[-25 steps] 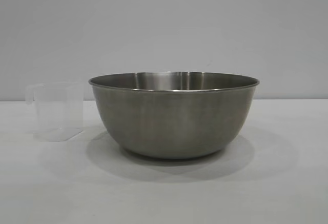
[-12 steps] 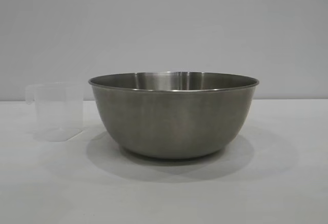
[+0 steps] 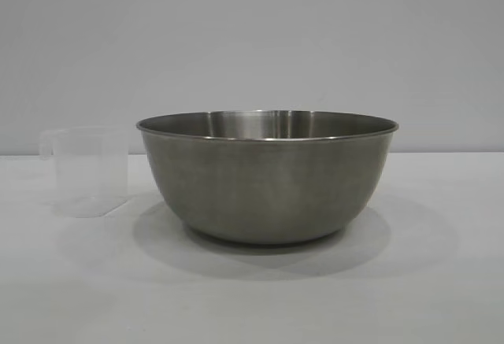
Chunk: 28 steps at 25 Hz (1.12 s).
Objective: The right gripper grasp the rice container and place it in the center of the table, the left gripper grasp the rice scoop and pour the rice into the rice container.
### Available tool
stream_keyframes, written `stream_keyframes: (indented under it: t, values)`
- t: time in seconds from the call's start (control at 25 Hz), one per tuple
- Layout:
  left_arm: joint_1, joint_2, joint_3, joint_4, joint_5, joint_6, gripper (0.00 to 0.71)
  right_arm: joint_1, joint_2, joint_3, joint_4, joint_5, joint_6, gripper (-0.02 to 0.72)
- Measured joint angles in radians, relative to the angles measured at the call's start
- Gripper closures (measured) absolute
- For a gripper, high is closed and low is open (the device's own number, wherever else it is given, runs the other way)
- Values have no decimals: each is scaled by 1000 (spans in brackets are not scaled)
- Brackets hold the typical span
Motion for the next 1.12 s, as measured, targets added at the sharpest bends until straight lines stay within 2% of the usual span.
stream_keyframes:
  t: [0.64, 1.12]
  values:
    - [2, 0, 0, 0, 0, 0, 288, -49, 0, 0, 0, 0, 0, 193]
    - [2, 0, 0, 0, 0, 0, 288, -49, 0, 0, 0, 0, 0, 193]
